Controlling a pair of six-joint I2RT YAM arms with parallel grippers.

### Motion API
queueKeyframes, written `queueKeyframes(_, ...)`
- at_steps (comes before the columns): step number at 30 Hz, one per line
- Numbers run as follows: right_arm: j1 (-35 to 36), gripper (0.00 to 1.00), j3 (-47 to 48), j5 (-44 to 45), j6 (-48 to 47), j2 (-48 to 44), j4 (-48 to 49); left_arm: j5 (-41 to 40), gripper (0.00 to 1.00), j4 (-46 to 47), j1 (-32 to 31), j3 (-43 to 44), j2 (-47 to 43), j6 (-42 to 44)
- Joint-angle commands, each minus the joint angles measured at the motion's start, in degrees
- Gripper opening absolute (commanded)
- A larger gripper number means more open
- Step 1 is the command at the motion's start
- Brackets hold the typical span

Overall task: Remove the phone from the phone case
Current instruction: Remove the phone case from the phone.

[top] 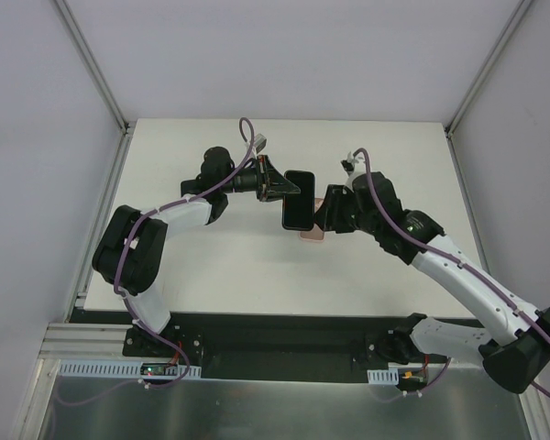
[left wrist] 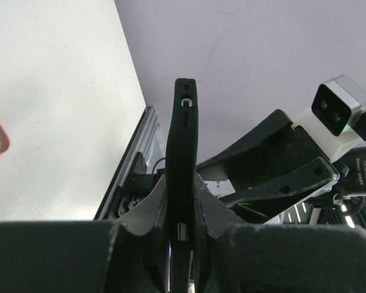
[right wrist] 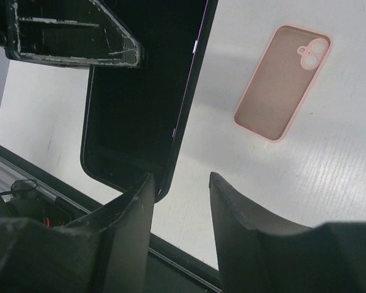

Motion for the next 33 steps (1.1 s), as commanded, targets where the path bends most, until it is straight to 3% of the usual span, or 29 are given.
queueKeyframes(1, 0.47, 0.44, 3.23, 2.98, -0.49, 1.59, -0.32, 0.06, 0.0, 3.42, -0.19, 1.79, -4.19, 0.88)
queueKeyframes(21, 2.31, 0.4, 2.18, 18.8, 0.48, 8.36, -9.81, 0.68, 0.0, 9.3, -0.1, 1.79, -6.12, -4.82)
queueKeyframes(33, 2.31, 0.39, -2.03, 15.65, 1.54, 10.83, -6.74, 0.68, 0.0, 18.26, 0.25, 1.53, -5.24, -12.3)
